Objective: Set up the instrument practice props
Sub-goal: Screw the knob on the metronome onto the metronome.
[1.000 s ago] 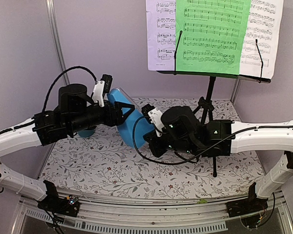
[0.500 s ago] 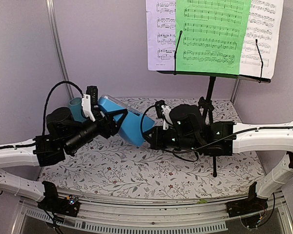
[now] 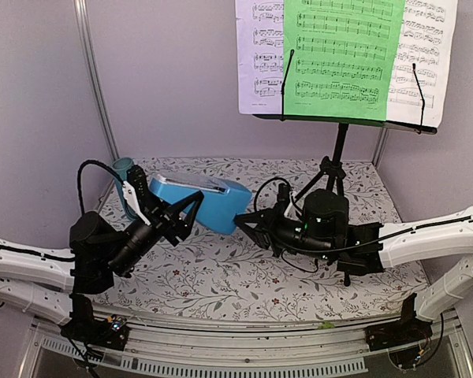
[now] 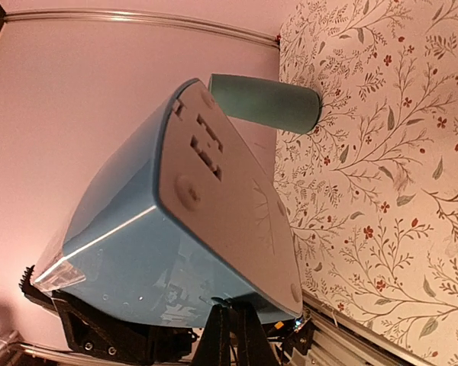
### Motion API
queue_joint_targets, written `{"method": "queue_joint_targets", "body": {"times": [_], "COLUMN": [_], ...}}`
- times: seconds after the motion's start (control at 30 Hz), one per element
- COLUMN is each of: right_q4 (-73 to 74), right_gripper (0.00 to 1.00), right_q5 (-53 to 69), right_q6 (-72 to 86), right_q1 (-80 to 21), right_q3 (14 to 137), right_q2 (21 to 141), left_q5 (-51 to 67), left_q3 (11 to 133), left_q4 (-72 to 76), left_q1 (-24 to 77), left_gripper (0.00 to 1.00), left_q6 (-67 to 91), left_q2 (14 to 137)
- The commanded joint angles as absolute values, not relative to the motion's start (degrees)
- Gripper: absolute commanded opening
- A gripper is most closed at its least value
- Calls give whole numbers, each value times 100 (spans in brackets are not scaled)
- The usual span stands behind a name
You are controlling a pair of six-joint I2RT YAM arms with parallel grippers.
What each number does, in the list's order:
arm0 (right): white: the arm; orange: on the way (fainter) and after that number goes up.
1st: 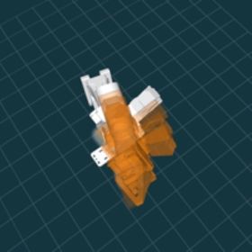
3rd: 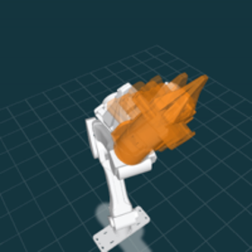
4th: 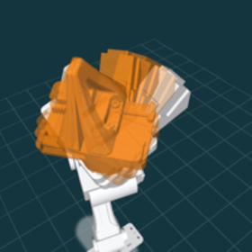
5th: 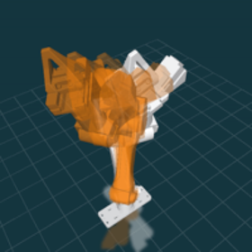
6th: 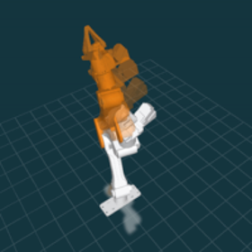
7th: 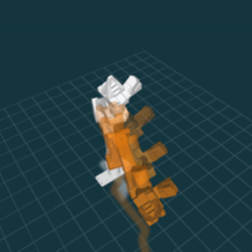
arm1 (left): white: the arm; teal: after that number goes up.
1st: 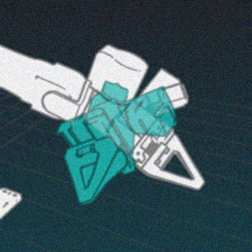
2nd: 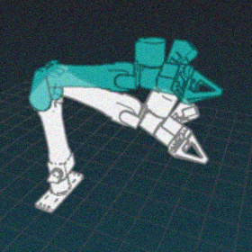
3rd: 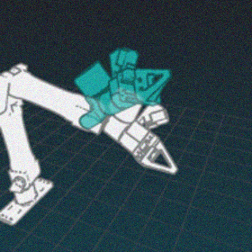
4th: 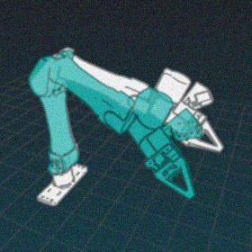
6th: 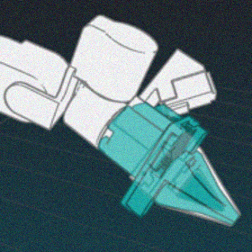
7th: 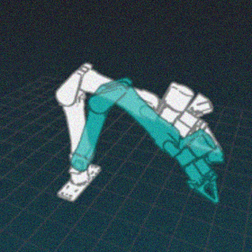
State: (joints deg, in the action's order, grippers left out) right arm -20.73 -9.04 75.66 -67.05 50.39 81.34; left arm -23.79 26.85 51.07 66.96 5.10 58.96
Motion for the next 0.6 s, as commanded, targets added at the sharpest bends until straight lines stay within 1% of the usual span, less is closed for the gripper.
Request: {"method": "queue_joint_targets", "body": {"times": [0.0, 0.2, 0.57], "right_q4": [-3553, -4410, -5380], "right_gripper": [0, 0, 0], "right_q5": [-1553, -1592, -1715], "right_q6": [9134, 9996, 10768], "right_q1": [-6458, -6460, -6453], "right_q3": [4717, 4493, 4101], "right_q2": [8005, 8196, 8410], "left_q5": [-1879, -1885, -1993], "left_q3": [2498, 2328, 2279], "left_q4": [7113, 7667, 7788], "left_q1": [7056, 7172, 7259], "left_gripper": [0, 0, 0], "left_q6": [118, -207, -574], "left_q2": [5899, 6248, 6374]}}
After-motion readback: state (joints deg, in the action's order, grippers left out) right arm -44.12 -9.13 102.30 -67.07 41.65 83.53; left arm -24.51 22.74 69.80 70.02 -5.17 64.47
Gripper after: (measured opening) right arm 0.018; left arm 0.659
